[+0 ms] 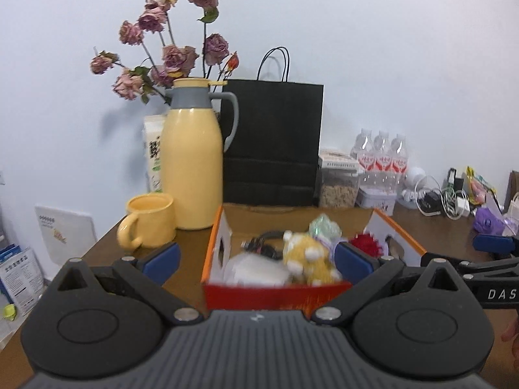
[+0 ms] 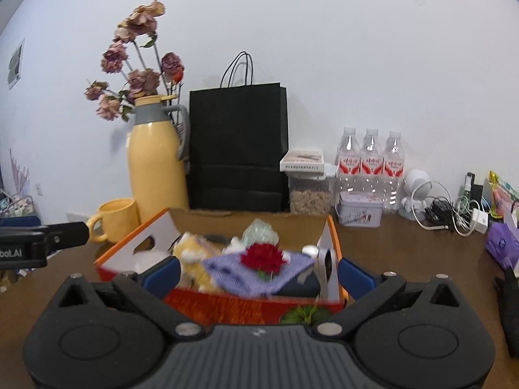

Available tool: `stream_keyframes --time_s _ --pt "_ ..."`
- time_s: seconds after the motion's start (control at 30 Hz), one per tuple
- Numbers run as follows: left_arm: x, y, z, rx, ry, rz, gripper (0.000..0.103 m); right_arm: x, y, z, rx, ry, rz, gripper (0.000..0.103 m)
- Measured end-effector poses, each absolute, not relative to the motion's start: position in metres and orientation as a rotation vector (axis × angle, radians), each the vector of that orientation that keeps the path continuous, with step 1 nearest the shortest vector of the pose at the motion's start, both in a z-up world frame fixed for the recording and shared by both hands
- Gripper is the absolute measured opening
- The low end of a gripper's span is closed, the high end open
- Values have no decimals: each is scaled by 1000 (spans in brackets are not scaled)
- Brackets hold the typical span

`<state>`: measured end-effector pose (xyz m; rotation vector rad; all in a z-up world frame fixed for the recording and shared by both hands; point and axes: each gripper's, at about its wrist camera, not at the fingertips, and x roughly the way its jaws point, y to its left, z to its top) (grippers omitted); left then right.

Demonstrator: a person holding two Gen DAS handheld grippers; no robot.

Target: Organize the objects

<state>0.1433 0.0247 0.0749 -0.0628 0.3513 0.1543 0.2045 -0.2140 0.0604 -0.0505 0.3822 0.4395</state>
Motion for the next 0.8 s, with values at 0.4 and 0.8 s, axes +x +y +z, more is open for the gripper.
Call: stream_keyframes --time_s 0.4,0.8 --pt "70 18 40 -66 468 159 103 133 -233 42 -39 471 479 103" --pt "54 14 29 -78 500 151 103 112 -232 30 -42 520 493 103"
